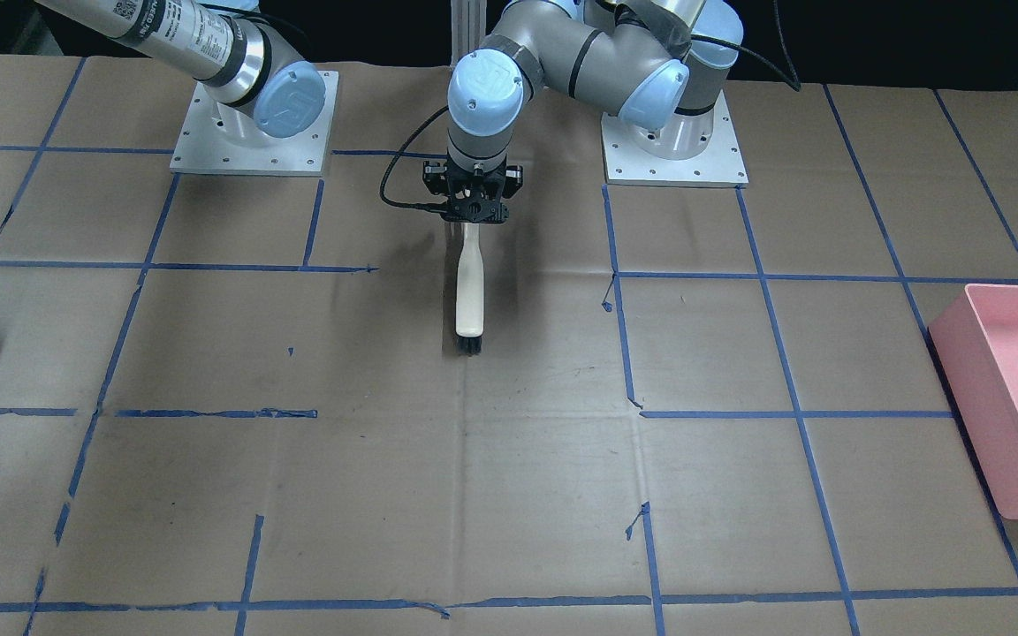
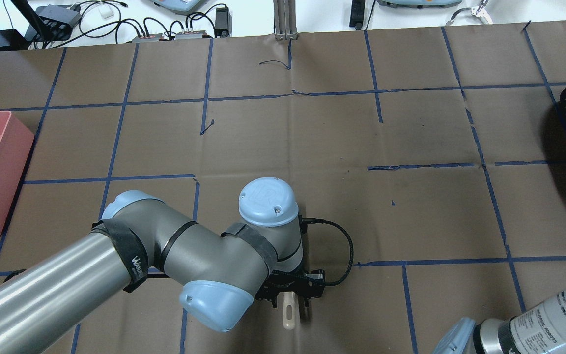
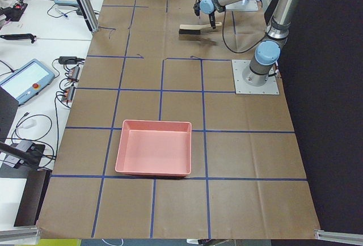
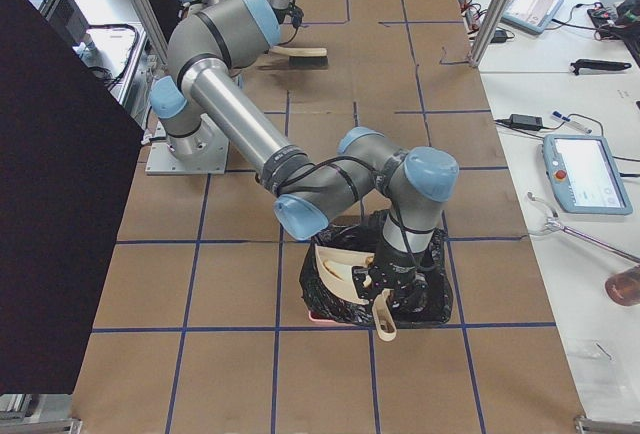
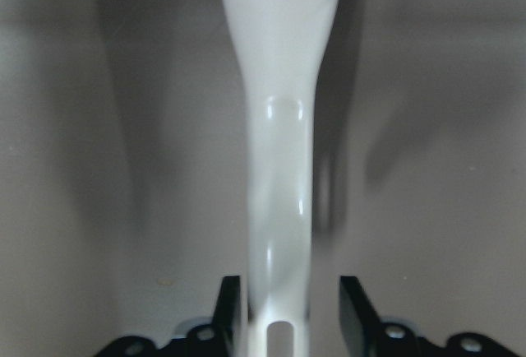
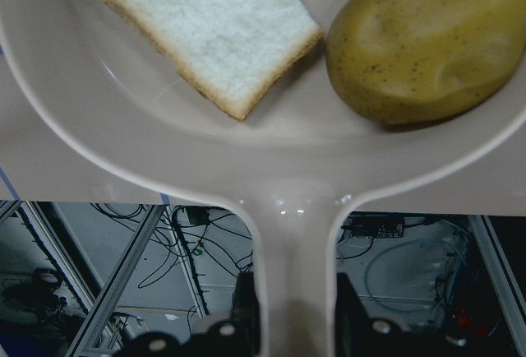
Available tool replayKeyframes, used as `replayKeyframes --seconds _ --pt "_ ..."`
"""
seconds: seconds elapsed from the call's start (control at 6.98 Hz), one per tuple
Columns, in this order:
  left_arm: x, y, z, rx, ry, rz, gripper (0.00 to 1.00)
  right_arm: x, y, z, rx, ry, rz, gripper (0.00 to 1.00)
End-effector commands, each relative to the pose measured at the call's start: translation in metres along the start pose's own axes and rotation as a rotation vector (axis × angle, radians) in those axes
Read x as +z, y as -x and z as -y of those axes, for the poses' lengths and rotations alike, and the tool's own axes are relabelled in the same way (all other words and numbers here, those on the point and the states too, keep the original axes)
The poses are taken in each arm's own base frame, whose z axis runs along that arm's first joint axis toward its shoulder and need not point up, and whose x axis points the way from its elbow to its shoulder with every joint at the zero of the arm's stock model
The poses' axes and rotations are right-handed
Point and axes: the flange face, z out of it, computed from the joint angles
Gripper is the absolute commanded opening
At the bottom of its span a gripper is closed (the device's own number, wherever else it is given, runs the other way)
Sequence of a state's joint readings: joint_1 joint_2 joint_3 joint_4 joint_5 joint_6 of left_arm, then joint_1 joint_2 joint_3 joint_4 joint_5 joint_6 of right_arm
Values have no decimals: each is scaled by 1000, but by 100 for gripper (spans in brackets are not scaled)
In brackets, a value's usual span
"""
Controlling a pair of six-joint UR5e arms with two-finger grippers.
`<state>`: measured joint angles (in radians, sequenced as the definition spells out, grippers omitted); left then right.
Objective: Sweep and dump trash in nearest bin
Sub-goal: 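Lay the brush down with the left gripper while the right gripper tips the dustpan, then tip the dustpan over the black trash bag with the right gripper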
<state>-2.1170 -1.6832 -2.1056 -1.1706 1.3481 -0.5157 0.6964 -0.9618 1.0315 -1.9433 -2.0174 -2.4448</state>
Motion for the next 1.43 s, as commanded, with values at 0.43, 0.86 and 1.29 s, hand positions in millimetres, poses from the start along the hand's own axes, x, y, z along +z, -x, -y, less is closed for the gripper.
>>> replayKeyframes --seconds 0.43,0.86,1.29 --pt "-166 78 49 98 -235 -96 88 0 14 2 53 158 2 9" --pt "-275 135 54 155 -255 52 91 3 14 3 54 167 22 11" --pt "-326 197 64 24 -268 32 100 -22 6 8 78 256 1 12"
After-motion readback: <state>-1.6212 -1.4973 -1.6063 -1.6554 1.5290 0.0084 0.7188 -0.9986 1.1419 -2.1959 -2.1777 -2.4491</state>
